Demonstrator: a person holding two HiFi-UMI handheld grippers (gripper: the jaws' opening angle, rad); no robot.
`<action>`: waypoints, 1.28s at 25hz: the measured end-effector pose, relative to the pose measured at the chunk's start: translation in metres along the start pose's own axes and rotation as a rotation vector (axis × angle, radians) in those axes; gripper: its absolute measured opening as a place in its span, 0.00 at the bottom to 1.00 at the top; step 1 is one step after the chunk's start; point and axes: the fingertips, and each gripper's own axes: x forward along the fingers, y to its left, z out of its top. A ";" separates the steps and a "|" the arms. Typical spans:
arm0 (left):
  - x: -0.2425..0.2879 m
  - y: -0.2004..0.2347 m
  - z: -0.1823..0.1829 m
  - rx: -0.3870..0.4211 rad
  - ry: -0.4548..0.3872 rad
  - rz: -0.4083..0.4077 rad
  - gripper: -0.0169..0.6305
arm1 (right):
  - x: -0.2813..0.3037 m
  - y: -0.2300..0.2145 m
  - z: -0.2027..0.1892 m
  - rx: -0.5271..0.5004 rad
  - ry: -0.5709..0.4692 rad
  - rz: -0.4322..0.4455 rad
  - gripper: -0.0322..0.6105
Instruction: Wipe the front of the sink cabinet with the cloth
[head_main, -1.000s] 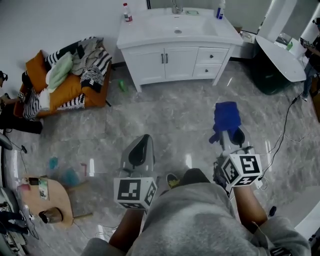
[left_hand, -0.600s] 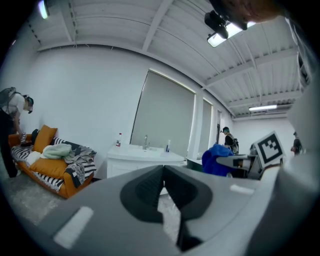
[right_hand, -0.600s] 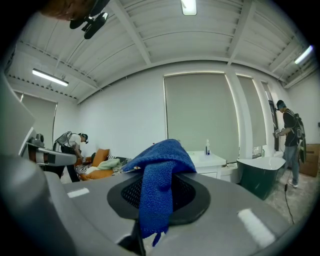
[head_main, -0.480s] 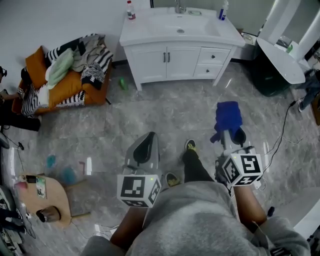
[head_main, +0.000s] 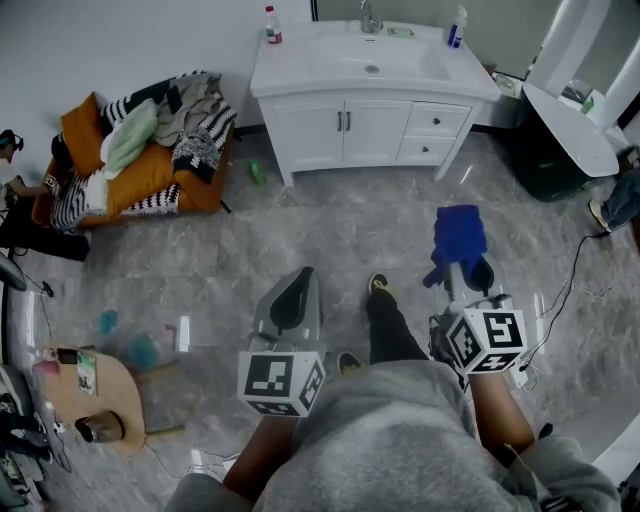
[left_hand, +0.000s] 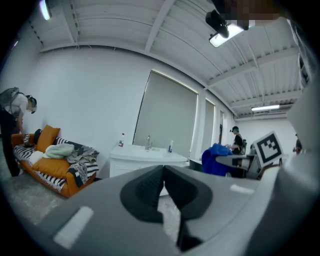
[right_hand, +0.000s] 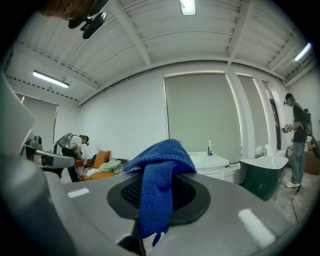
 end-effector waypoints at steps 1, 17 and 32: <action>0.001 0.002 0.000 0.002 0.001 0.003 0.04 | 0.003 0.001 0.000 0.001 -0.002 0.003 0.17; 0.060 0.022 0.004 0.005 0.031 0.013 0.04 | 0.060 -0.035 0.009 -0.012 -0.006 -0.034 0.17; 0.174 0.031 0.017 0.017 0.102 0.007 0.04 | 0.154 -0.103 0.006 0.061 0.038 -0.063 0.17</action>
